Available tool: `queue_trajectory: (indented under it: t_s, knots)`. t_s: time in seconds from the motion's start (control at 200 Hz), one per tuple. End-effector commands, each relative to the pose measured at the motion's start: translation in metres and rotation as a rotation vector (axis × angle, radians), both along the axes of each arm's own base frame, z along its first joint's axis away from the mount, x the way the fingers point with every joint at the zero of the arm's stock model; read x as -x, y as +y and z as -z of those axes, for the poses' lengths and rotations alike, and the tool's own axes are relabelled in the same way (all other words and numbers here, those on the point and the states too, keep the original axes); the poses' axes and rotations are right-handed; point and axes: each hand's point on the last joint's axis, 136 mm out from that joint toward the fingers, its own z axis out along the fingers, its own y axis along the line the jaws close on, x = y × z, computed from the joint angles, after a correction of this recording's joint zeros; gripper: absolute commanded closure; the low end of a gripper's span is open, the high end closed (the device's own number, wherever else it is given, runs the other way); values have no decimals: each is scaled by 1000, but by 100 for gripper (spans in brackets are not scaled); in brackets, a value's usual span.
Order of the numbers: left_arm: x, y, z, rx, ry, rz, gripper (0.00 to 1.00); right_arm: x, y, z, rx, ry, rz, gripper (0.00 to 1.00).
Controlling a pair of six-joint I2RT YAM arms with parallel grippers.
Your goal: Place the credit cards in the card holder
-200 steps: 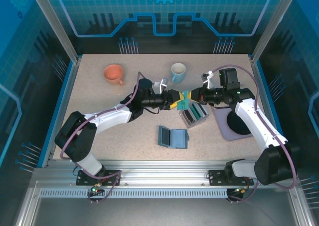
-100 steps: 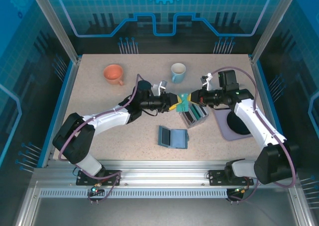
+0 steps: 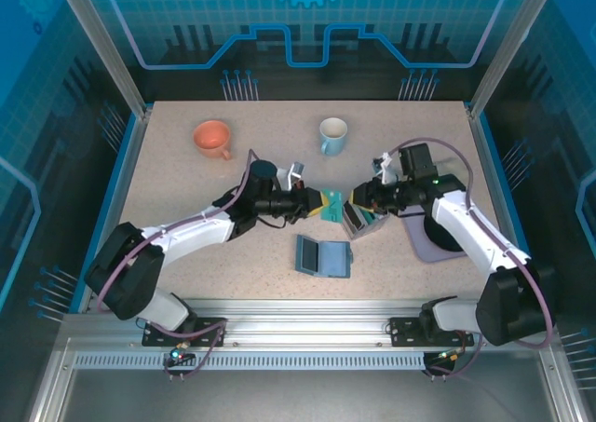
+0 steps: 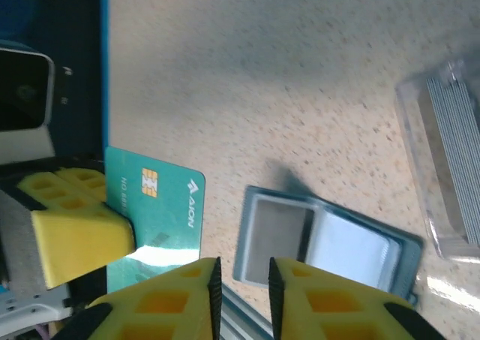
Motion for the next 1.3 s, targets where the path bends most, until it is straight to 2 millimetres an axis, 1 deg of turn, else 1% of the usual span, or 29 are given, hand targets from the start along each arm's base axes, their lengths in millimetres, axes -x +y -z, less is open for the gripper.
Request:
queue_trajectory:
  t_s: [0.0,0.055,0.085,0.1,0.145,0.21,0.295,0.35,0.4,0.51,0.59,0.665,0.83,0.96,1.04,1.1,1.295]
  knots:
    - [28,10,35,-182,16,8,100,22,-9,30,174,19,5,61]
    - [39,12,46,-237,10,8,100,30,-10,42,247,17,-1,53]
    - [45,13,52,-268,6,5,100,32,-12,44,288,4,3,49]
    - [48,14,55,-281,7,6,100,38,-16,55,324,17,4,47]
    - [54,17,64,-319,3,-6,100,45,-19,65,393,13,-3,40]
    - [61,21,76,-349,1,-14,100,54,-19,76,445,18,-23,37]
    - [67,20,87,-360,3,-13,100,62,-17,84,501,13,-34,36]
    - [69,20,93,-373,-1,-11,100,66,-13,87,512,-10,-49,39]
    - [70,21,99,-399,2,-16,100,69,-6,86,484,-29,-66,49]
    - [68,24,111,-430,6,-27,100,74,18,78,368,-63,-100,67]
    - [67,23,117,-439,0,-27,100,76,30,78,313,-60,-114,76]
    - [65,21,119,-445,-7,-17,100,77,37,82,285,-41,-131,80]
    - [65,28,129,-482,-5,-29,100,81,53,91,226,5,-167,81]
    - [69,32,135,-491,4,-29,100,80,53,103,257,39,-167,81]
    - [70,34,140,-492,11,-32,100,79,50,115,293,55,-157,81]
    - [71,33,142,-494,13,-27,100,77,43,124,342,67,-141,81]
    - [71,24,147,-452,14,-6,99,81,23,152,457,106,-106,82]
